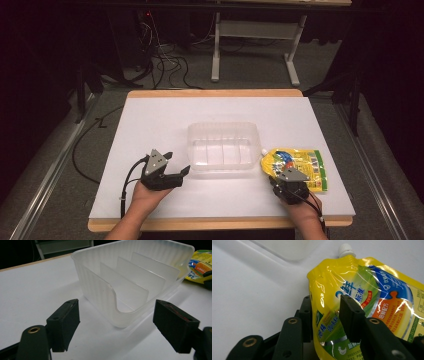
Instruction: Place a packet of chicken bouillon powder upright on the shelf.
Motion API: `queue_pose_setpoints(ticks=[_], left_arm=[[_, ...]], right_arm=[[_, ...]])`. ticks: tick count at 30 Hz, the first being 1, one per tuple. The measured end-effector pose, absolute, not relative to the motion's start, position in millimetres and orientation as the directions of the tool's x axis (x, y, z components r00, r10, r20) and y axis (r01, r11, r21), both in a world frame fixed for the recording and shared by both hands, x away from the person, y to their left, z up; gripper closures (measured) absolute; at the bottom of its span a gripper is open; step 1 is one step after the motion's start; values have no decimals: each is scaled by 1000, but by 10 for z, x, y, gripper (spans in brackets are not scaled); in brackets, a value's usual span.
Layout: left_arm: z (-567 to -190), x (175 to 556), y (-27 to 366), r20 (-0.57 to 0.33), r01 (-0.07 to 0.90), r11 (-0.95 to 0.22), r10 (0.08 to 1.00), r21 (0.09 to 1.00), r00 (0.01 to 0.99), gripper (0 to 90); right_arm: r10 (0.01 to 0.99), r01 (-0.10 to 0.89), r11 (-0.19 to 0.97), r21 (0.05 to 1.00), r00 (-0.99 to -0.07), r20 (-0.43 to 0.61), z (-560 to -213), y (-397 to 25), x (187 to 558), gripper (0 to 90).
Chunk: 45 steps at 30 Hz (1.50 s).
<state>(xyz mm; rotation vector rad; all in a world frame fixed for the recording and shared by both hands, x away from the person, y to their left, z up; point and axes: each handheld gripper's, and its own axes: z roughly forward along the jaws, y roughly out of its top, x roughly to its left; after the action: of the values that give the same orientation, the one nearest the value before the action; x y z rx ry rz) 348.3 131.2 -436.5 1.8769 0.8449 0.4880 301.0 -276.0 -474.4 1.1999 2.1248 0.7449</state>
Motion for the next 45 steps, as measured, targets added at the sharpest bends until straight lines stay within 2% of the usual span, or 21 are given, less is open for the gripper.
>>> queue_pose_setpoints(ticks=[3,5,6,8,14,23,24,27,30,35,45], left_arm=[[-4368,3481,1305,-32,341,-276,734,899,679,219],[-4370,3482,1303,-33,342,-276,733,898,679,219],[-4370,3483,1303,-33,342,-277,733,898,679,219],[-4372,3486,1304,-36,345,-275,733,897,679,219],[-4370,3487,1307,-38,345,-274,732,898,680,219],[-4366,3502,1325,-60,355,-256,732,899,679,225],[-4366,3505,1327,-61,355,-254,732,900,678,226],[-4364,3511,1338,-67,359,-249,735,899,675,226],[-4361,3512,1345,-72,361,-242,737,901,672,229],[-4362,3522,1359,-82,368,-236,737,899,671,245],[-4359,3536,1413,-120,386,-202,736,900,666,294]], right_arm=[[876,555,446,703,-432,-215,-4756,-2756,3022,684],[869,547,458,701,-443,-222,-4748,-2737,3029,808],[869,547,458,701,-443,-222,-4748,-2737,3029,808],[866,524,463,715,-441,-237,-4701,-2730,3017,900],[895,493,359,793,-423,-142,-4562,-2904,2967,900],[911,384,292,876,-390,-133,-4299,-3066,2835,900],[912,337,288,896,-383,-149,-4205,-3126,2801,900],[920,293,274,916,-358,-161,-4119,-3166,2757,900],[937,189,252,949,-295,-190,-3894,-3281,2676,900],[955,137,195,971,-254,-156,-3745,-3411,2661,900],[963,75,110,991,-253,-87,-3587,-3422,2765,900]])
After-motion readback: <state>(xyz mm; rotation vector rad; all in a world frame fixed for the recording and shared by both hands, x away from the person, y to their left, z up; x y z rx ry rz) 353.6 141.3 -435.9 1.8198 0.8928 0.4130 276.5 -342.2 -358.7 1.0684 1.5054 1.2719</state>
